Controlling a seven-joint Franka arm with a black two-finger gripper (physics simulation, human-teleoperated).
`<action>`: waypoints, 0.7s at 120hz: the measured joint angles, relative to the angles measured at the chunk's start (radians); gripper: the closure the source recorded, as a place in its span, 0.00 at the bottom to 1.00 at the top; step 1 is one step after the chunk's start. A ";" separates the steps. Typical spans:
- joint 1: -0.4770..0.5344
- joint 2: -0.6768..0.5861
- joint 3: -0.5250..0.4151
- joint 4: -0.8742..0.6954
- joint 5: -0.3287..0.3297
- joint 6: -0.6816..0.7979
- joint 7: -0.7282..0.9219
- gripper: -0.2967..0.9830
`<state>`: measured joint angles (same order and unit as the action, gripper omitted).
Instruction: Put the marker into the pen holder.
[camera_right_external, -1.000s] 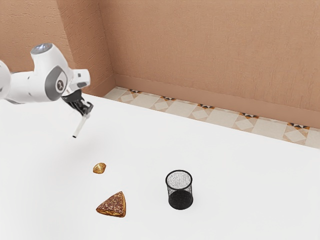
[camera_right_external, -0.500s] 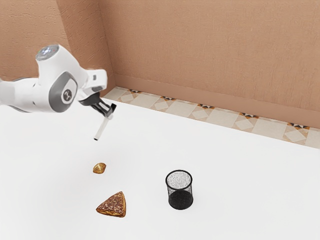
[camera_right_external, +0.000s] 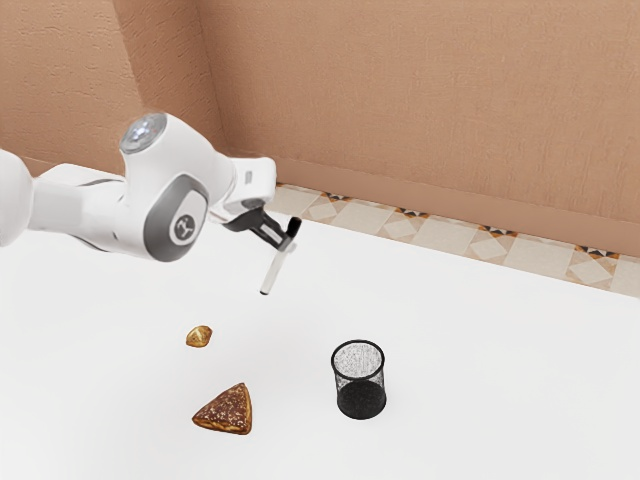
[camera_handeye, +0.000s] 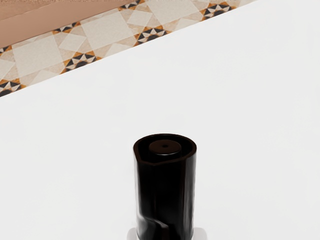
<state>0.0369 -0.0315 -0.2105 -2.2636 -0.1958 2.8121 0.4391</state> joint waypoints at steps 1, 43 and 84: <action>-0.001 0.000 -0.002 -0.001 -0.001 0.001 0.000 0.81; 0.019 -0.029 -0.117 -0.021 -0.018 0.027 0.010 0.81; 0.010 -0.034 -0.242 -0.035 -0.053 0.036 0.017 0.81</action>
<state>0.0466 -0.0653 -0.4522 -2.2984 -0.2485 2.8484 0.4557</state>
